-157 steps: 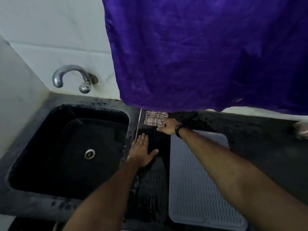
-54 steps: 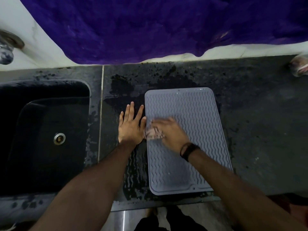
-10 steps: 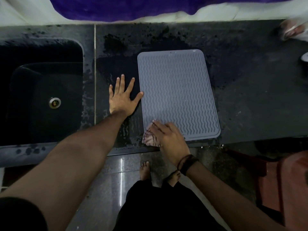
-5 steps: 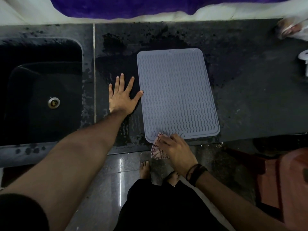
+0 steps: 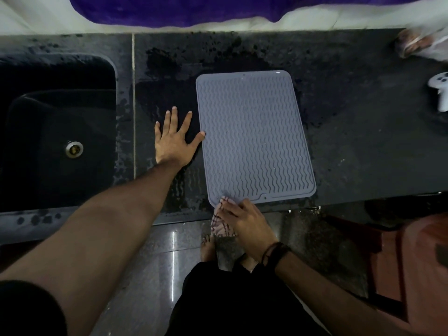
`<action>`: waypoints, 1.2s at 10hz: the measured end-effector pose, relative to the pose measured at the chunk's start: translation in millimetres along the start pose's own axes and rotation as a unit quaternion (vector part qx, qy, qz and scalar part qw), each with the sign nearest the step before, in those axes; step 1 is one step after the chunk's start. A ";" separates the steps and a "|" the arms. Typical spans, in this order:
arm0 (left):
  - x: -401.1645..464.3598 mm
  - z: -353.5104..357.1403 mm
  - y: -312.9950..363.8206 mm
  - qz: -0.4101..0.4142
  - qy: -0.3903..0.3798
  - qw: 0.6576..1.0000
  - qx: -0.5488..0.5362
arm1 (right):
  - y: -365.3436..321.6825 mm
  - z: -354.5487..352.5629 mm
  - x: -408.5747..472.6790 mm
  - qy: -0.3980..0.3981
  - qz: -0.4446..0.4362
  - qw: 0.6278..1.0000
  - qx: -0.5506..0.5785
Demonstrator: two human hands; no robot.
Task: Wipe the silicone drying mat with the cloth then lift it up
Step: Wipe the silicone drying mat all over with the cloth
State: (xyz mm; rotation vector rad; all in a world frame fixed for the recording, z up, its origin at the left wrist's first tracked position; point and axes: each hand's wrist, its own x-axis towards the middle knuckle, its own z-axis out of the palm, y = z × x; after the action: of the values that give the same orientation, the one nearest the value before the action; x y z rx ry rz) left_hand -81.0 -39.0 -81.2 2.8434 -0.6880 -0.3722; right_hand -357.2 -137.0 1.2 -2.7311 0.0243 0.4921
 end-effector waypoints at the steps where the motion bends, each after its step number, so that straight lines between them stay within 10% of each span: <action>1: 1.6 1.5 -1.5 0.001 0.005 1.000 -0.001 | 5.8 -11.4 1.2 0.057 0.015 0.998 0.013; 12: 0.7 0.0 -0.7 -0.003 0.002 1.000 -0.005 | 23.5 -10.6 67.2 0.095 0.067 0.992 -0.039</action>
State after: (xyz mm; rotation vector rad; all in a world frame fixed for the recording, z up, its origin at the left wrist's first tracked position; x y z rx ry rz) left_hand -80.1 -38.7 -81.5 2.8371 -0.6762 -0.3694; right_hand -292.4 -159.5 -20.7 -2.8568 0.2439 0.2714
